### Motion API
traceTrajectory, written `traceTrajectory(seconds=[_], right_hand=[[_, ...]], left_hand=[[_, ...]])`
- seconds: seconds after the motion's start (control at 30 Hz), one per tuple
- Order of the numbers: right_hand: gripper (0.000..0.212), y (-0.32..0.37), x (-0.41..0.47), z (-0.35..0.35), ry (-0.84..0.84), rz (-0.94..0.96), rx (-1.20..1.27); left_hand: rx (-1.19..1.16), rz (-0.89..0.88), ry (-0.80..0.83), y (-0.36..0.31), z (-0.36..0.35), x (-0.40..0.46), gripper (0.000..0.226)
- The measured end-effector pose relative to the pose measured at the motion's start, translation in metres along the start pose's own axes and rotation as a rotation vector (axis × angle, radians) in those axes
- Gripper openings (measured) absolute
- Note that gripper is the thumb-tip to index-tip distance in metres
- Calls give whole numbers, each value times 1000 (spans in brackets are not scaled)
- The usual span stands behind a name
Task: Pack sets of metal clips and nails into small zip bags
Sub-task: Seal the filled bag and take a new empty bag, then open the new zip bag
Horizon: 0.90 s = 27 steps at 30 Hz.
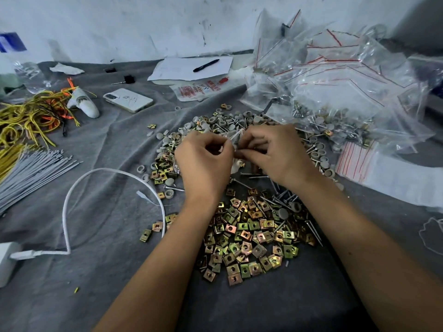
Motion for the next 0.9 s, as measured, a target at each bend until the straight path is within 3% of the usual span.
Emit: traceTrajectory(seconds=[0.13,0.27,0.43,0.5,0.6,0.73,0.8,0.9], right_hand=[[24,-3,-1,7,-36,-52,94],[11,3,0,29,-95,19,-36],[29,-17,-8,-12,469,-48,-407],[24,-19,-10,-21,540,-54,-424],[14,-12,-7,-13,410,-57,-319],[4,6,0,23,-36,2,-34],[4,11,1,25,-87,35,-21],[11,14,1,14,-6,65,-79]], left_hand=[[-6,25,-18,5,2,3,9],[-11,43,-40,9,4,5,14],[9,45,-48,11,4,7,23],[9,52,-25,13,1,7,22],[27,68,22,14,-3,7,14],[30,45,55,10,-6,4,14],[41,23,75,6,-8,2,12],[48,10,98,3,-10,1,9]])
Point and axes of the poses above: each hand's wrist, its own x-axis towards the middle knuckle, its own z-axis out of the back of the hand, y = z × x, the point moved 9 cm from there along x, towards the middle knuckle, and after that the axes turned 10 degrees about z, right-handed, at the moved point
